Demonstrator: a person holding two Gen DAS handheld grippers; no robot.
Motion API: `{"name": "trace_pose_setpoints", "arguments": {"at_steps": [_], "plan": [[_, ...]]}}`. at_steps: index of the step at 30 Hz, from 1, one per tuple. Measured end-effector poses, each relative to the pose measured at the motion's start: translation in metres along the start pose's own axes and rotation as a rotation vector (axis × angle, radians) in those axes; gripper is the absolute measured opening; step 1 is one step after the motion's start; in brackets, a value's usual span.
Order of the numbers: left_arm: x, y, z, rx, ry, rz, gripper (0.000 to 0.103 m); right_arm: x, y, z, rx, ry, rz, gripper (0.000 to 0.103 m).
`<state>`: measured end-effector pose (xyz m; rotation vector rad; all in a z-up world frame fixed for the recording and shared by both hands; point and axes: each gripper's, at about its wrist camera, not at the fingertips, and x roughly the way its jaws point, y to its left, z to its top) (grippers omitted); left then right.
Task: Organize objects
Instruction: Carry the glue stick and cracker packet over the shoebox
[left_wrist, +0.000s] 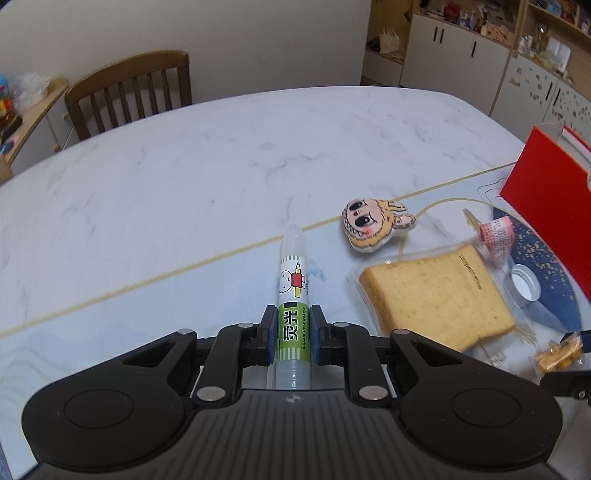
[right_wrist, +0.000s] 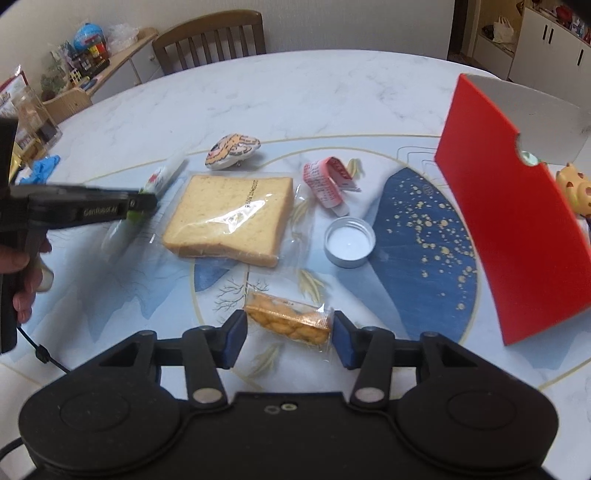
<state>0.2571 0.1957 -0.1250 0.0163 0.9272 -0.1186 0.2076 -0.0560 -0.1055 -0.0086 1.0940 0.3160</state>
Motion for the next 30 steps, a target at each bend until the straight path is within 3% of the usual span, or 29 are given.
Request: {"name": "trace_pose_setpoints", "arguments": {"at_steps": [15, 30], "plan": [[-0.078, -0.030, -0.018, -0.072, -0.037, -0.062, 0.016, -0.068, -0.024, 0.009, -0.025, -0.051, 0.094, 0.048], [-0.119, -0.135, 0.012, -0.006, -0.117, -0.156, 0.016, -0.119, -0.120, 0.024, -0.016, -0.141, 0.073, 0.048]]}}
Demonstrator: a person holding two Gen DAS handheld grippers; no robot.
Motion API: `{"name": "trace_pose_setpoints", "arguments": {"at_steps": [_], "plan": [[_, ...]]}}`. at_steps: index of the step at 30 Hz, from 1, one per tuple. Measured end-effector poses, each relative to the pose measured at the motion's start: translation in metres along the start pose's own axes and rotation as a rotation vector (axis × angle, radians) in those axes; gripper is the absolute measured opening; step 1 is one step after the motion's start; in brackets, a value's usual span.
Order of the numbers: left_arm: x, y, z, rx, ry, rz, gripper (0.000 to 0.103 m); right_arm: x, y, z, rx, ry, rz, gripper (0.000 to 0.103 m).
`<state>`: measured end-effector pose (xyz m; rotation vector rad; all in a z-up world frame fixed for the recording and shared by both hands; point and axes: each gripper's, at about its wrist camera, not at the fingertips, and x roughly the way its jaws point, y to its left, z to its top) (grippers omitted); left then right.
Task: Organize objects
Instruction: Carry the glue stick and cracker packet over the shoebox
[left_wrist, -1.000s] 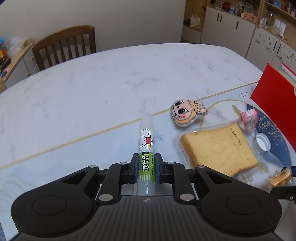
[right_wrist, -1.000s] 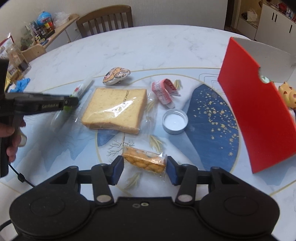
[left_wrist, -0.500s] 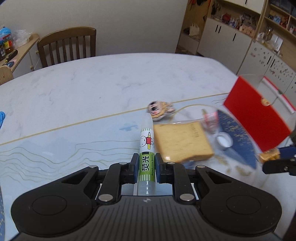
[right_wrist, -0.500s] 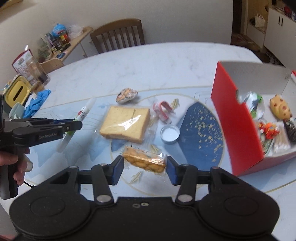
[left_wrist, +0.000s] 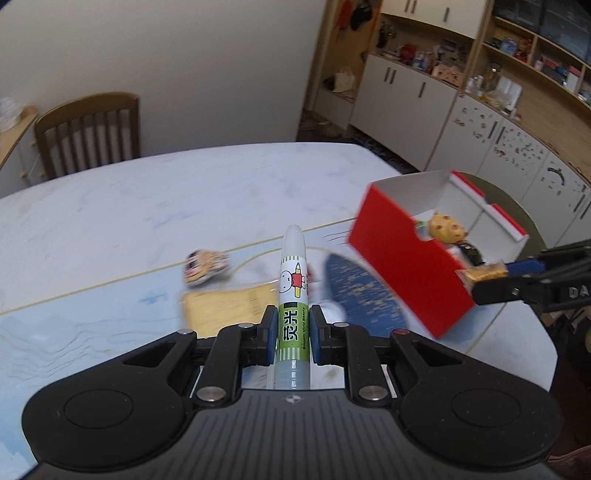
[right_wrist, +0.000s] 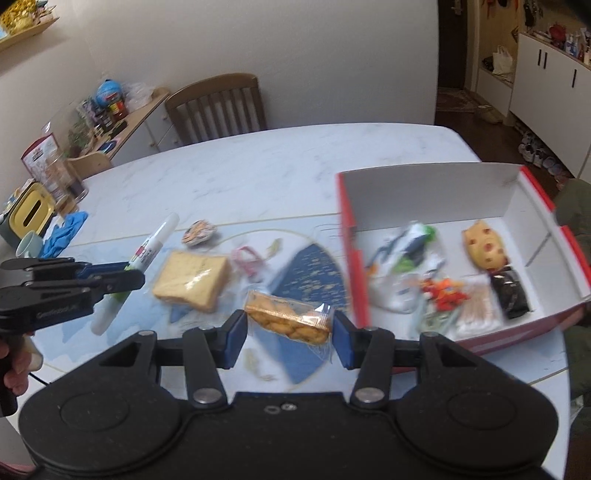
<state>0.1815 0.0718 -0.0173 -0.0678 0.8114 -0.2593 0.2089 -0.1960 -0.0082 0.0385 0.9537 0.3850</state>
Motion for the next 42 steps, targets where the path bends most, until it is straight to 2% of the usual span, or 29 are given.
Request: {"name": "trace_pose_setpoints", "arguments": {"at_steps": [12, 22, 27, 36, 42], "plan": [[0.040, -0.106, 0.034, 0.080, 0.010, -0.077, 0.016, -0.018, -0.086, 0.008, 0.012, -0.022, -0.029, 0.048], [0.083, -0.180, 0.062, 0.162, 0.042, -0.102, 0.017, -0.012, -0.145, 0.019, 0.017, -0.004, -0.071, 0.048], [0.107, -0.204, 0.076, 0.177, 0.069, -0.108, 0.017, -0.007, -0.173, 0.023, 0.019, -0.016, -0.109, 0.048], [0.146, -0.239, 0.096, 0.242, 0.096, -0.079, 0.016, 0.014, -0.209, 0.028, 0.017, 0.025, -0.139, 0.048], [0.179, -0.251, 0.103, 0.244, 0.146, -0.042, 0.016, 0.032, -0.221, 0.032, -0.014, 0.066, -0.113, 0.049]]}}
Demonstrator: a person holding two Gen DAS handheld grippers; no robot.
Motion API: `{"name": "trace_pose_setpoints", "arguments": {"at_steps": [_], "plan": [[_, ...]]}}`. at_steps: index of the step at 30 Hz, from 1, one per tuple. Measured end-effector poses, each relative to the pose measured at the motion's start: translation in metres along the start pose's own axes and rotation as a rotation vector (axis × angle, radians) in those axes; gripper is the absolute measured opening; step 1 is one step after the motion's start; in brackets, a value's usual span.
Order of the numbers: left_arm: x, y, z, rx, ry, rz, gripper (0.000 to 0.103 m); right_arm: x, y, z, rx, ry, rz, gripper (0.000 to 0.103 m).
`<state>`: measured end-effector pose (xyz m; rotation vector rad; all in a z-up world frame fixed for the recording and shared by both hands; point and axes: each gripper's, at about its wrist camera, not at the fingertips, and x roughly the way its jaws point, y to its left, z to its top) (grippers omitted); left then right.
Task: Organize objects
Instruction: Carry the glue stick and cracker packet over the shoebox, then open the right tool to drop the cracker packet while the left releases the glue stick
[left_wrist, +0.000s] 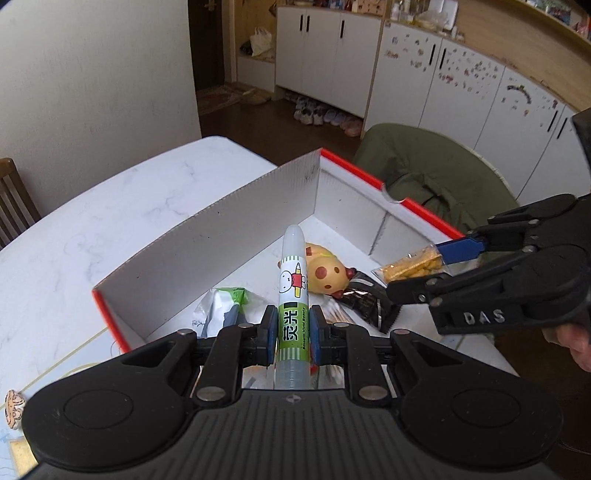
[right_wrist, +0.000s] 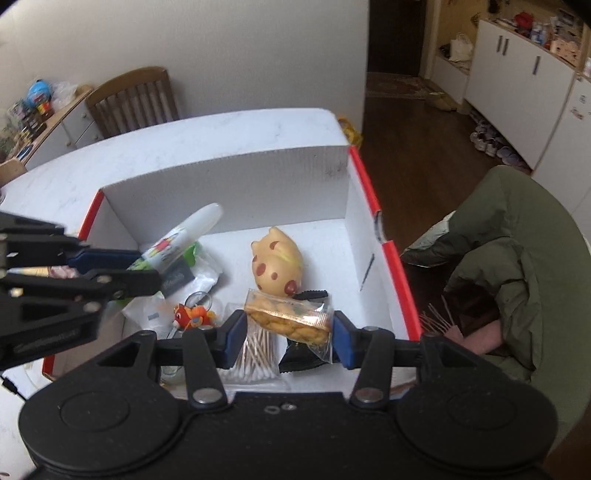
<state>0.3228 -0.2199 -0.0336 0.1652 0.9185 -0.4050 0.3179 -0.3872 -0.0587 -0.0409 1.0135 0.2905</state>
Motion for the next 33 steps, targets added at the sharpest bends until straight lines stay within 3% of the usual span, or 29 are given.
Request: {"name": "trace_pose_setpoints", "arguments": {"at_steps": [6, 19, 26, 33], "plan": [[0.030, 0.003, 0.006, -0.049, 0.059, 0.024, 0.016, 0.020, 0.004, 0.001, -0.053, 0.052, 0.017, 0.048], [0.066, 0.005, 0.010, -0.014, 0.137, 0.036, 0.016, 0.051, 0.011, 0.001, -0.126, 0.116, 0.009, 0.049], [0.083, 0.006, 0.005, -0.022, 0.218, 0.011, 0.017, 0.062, 0.011, -0.003, -0.131, 0.139, -0.012, 0.049], [0.085, 0.008, 0.004, -0.031, 0.226, 0.000, 0.016, 0.064, 0.007, -0.005, -0.117, 0.134, -0.009, 0.058]]}}
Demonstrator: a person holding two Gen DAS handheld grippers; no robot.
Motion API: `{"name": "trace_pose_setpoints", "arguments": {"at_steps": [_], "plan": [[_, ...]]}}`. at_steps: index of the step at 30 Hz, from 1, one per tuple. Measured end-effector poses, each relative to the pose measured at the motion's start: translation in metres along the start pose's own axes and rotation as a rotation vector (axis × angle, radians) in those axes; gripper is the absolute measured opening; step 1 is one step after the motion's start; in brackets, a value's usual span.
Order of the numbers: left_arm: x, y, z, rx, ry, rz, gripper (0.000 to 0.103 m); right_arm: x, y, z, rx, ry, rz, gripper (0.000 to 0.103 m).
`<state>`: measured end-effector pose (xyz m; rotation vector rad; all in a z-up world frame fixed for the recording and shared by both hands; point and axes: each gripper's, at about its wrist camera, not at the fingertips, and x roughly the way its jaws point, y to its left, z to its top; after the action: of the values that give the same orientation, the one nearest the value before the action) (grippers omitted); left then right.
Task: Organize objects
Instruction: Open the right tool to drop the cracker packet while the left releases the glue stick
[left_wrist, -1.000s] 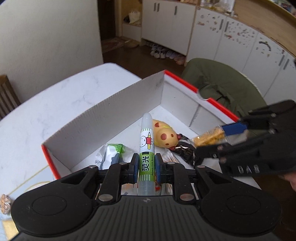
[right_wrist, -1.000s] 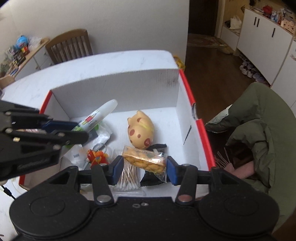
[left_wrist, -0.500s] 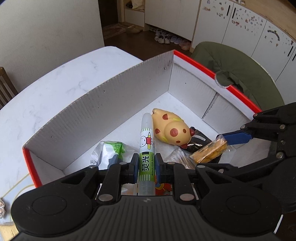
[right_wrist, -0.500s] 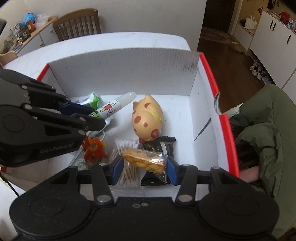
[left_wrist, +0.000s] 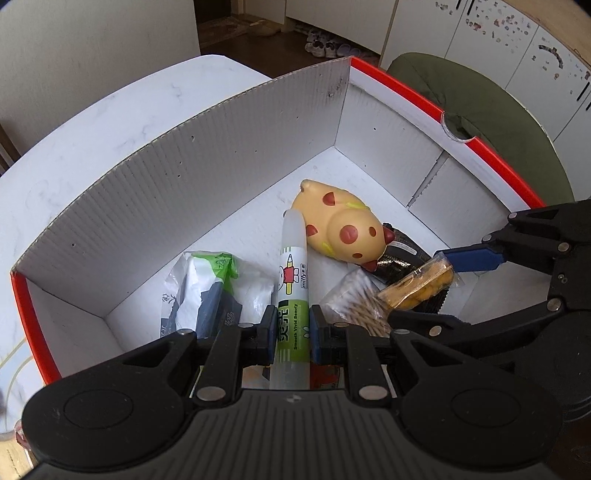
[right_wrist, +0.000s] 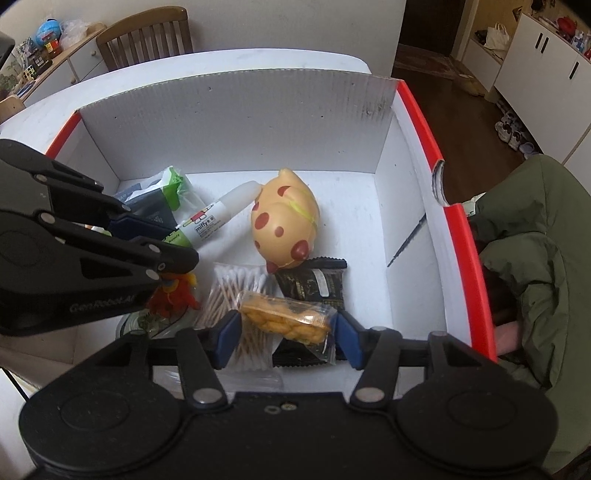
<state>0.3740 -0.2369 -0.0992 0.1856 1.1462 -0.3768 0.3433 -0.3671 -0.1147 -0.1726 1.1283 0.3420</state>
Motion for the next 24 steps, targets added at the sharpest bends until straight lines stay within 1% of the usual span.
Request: {"name": "trace_pose_setpoints", "arguments": {"at_steps": [5, 8, 12, 17, 18, 19, 24], "plan": [[-0.002, 0.005, -0.002, -0.038, -0.008, -0.025, 0.018, -0.007, 0.000, -0.004, -0.004, -0.022, 0.014, 0.064], [-0.006, 0.007, -0.005, -0.049, -0.021, -0.038, 0.020, -0.015, 0.001, -0.005, -0.004, -0.046, 0.020, 0.071], [-0.015, 0.007, -0.008, -0.054, -0.047, -0.053, 0.021, -0.027, 0.001, -0.006, -0.001, -0.069, 0.022, 0.071], [-0.031, 0.009, -0.013, -0.065, -0.094, -0.081, 0.021, -0.045, 0.000, -0.009, 0.015, -0.108, 0.033, 0.073], [-0.034, 0.009, -0.015, -0.062, -0.106, -0.087, 0.021, -0.049, 0.000, -0.009, 0.020, -0.116, 0.034, 0.077], [-0.038, 0.009, -0.016, -0.061, -0.118, -0.090, 0.021, -0.053, 0.000, -0.010, 0.025, -0.125, 0.035, 0.079], [-0.056, 0.011, -0.023, -0.058, -0.174, -0.105, 0.021, -0.077, 0.005, -0.011, 0.020, -0.169, 0.040, 0.080]]}}
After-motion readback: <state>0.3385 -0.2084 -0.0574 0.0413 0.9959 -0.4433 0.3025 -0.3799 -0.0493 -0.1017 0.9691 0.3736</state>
